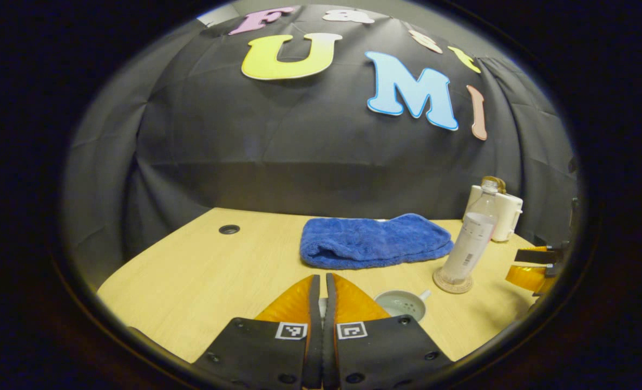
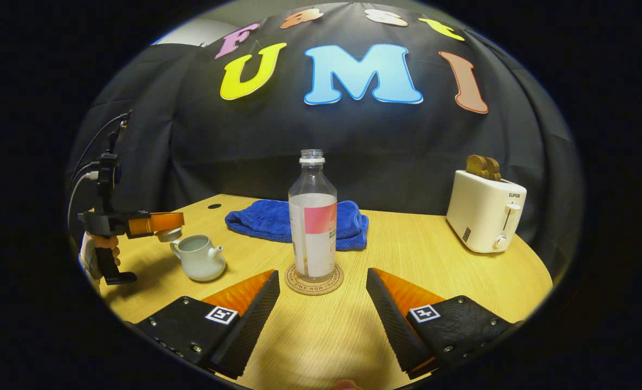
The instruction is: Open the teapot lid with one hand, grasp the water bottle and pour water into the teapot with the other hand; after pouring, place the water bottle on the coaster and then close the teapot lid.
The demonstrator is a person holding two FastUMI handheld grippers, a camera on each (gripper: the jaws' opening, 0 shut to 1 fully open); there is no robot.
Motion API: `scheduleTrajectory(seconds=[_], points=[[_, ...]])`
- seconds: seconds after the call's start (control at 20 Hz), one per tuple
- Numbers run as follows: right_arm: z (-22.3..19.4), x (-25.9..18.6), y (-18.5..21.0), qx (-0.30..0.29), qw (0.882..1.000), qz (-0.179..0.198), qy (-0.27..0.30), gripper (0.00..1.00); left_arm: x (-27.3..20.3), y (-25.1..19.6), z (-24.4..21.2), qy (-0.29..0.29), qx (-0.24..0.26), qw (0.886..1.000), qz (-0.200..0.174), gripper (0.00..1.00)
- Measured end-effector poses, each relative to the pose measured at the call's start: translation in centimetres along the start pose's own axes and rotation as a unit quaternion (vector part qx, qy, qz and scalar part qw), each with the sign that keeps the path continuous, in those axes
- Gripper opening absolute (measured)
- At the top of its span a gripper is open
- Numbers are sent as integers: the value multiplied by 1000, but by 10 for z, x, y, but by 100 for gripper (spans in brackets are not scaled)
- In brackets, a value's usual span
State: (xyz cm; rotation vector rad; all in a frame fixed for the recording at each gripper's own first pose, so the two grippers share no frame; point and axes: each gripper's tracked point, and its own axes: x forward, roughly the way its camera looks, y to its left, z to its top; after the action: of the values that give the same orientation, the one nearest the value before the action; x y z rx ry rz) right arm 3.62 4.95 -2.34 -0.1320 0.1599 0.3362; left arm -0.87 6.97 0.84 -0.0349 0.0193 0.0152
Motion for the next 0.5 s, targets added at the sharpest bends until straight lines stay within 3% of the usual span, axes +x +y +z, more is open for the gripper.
scheduleTrajectory(seconds=[0.5], points=[[13,-30,27,-14,998,36,-39,100,12,-60,10,-9,40,999,-33,6]])
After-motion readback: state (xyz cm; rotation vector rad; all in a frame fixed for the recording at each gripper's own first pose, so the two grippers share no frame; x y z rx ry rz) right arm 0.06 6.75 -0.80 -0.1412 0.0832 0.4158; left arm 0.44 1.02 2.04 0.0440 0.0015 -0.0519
